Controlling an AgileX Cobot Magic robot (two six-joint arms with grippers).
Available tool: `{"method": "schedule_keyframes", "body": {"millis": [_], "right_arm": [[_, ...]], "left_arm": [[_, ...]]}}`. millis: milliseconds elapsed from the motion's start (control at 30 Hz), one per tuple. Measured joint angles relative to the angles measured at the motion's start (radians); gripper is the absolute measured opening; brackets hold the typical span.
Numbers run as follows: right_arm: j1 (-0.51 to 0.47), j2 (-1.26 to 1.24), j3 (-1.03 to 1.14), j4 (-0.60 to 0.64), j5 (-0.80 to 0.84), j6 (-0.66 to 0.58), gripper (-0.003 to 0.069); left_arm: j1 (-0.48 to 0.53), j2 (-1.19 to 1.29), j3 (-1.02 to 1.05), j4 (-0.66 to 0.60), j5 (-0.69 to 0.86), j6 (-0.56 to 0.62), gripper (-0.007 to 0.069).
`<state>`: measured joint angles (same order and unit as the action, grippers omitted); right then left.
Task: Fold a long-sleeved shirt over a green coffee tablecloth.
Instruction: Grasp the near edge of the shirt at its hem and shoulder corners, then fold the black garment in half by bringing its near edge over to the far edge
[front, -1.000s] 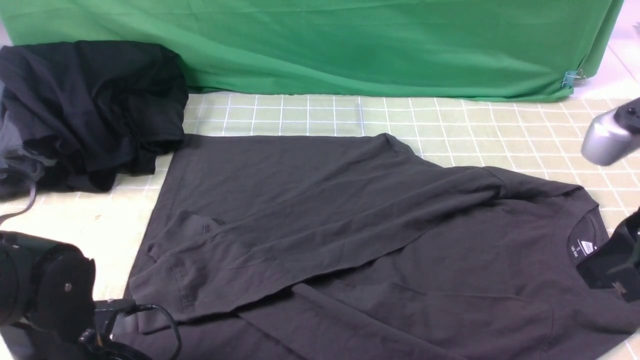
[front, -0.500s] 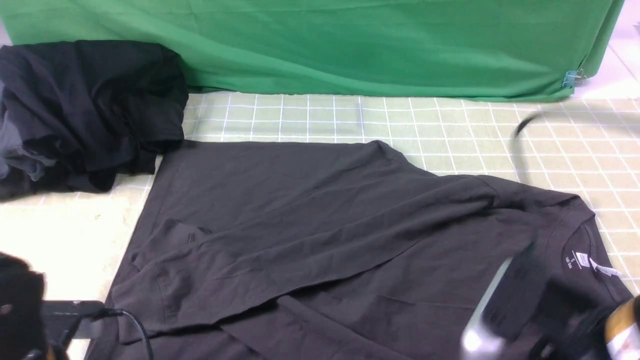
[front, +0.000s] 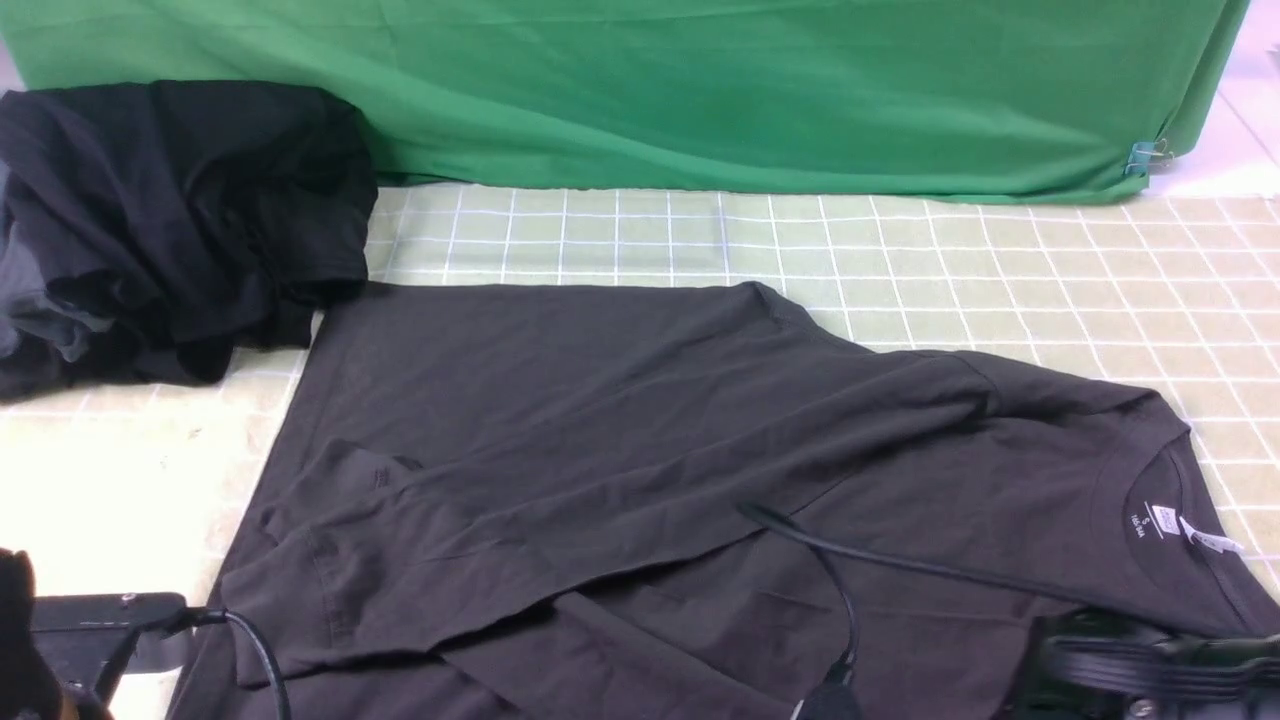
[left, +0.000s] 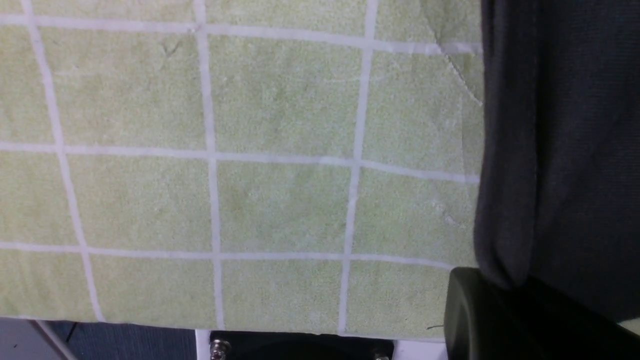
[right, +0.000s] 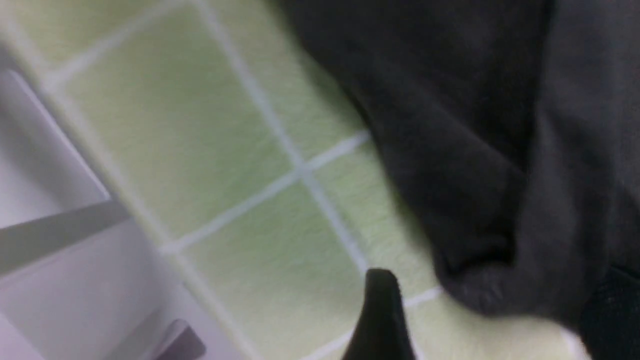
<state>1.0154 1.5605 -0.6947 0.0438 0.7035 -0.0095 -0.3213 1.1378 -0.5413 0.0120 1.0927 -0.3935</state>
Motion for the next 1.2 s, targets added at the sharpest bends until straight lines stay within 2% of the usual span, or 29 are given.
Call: {"method": "schedule_keyframes", "body": {"millis": [33, 100, 133, 200, 233, 300, 500, 667, 700, 733, 767, 833, 867, 933, 967, 1033, 1200], "right_arm": [[0.0, 0.0, -0.001, -0.005, 0.0, 0.003, 0.0489], [0.0, 0.005, -0.003, -0.028, 0.0, 0.019, 0.0353], [0.0, 0.005, -0.003, -0.031, 0.0, 0.019, 0.0336], [0.0, -0.005, -0.002, -0.051, 0.009, 0.03, 0.012], [0.0, -0.015, 0.0, -0.044, 0.02, 0.036, 0.0069], [0.0, -0.047, 0.001, -0.035, 0.057, 0.046, 0.0039], [0.024, -0.239, 0.001, -0.027, 0.169, 0.106, 0.0032], [0.017, -0.36, -0.059, -0.152, 0.255, 0.189, 0.0032], [-0.013, -0.371, -0.118, -0.21, 0.289, 0.194, 0.0032], [-0.019, -0.371, -0.126, -0.215, 0.291, 0.192, 0.0032], [-0.063, -0.364, -0.179, -0.243, 0.302, 0.166, 0.0032], [-0.128, -0.348, -0.234, -0.255, 0.303, 0.125, 0.0032], [-0.19, -0.319, -0.297, -0.262, 0.299, 0.077, 0.0032], [-0.235, -0.296, -0.334, -0.263, 0.293, 0.043, 0.0032], [-0.311, -0.252, -0.397, -0.267, 0.275, -0.02, 0.0032], [-0.387, -0.183, -0.46, -0.267, 0.249, -0.075, 0.0032], [-0.484, 0.002, -0.607, -0.26, 0.175, -0.141, 0.0032]], "left_arm": [[0.0, 0.0, 0.0, -0.001, 0.0, 0.0, 0.0022], [0.0, 0.0, 0.0, -0.012, 0.0, 0.0, 0.0022], [0.0, 0.0, 0.0, -0.012, 0.001, 0.0, 0.0022], [0.0, -0.015, 0.0, -0.017, 0.018, 0.006, 0.0022], [0.0, -0.03, 0.0, -0.017, 0.028, 0.008, 0.0022], [0.0, -0.068, 0.0, -0.025, 0.06, 0.011, 0.0022], [0.0, -0.236, -0.043, -0.058, 0.112, 0.024, 0.0022], [0.0, -0.255, -0.183, 0.011, 0.12, 0.004, 0.0022], [0.0, -0.217, -0.252, 0.045, 0.12, 0.001, 0.0022], [0.0, -0.211, -0.252, 0.049, 0.12, 0.001, 0.0022], [0.0, -0.159, -0.311, 0.073, 0.119, 0.0, 0.0022], [0.0, -0.095, -0.38, 0.096, 0.11, 0.0, 0.0022], [0.001, -0.002, -0.451, 0.118, 0.092, 0.0, 0.0022], [0.007, 0.061, -0.504, 0.125, 0.08, 0.0, 0.0022], [0.023, 0.142, -0.575, 0.127, 0.065, 0.001, 0.0022], [0.056, 0.237, -0.66, 0.125, 0.053, 0.009, 0.0022], [0.148, 0.468, -0.868, 0.093, 0.04, 0.063, 0.0022]]}}
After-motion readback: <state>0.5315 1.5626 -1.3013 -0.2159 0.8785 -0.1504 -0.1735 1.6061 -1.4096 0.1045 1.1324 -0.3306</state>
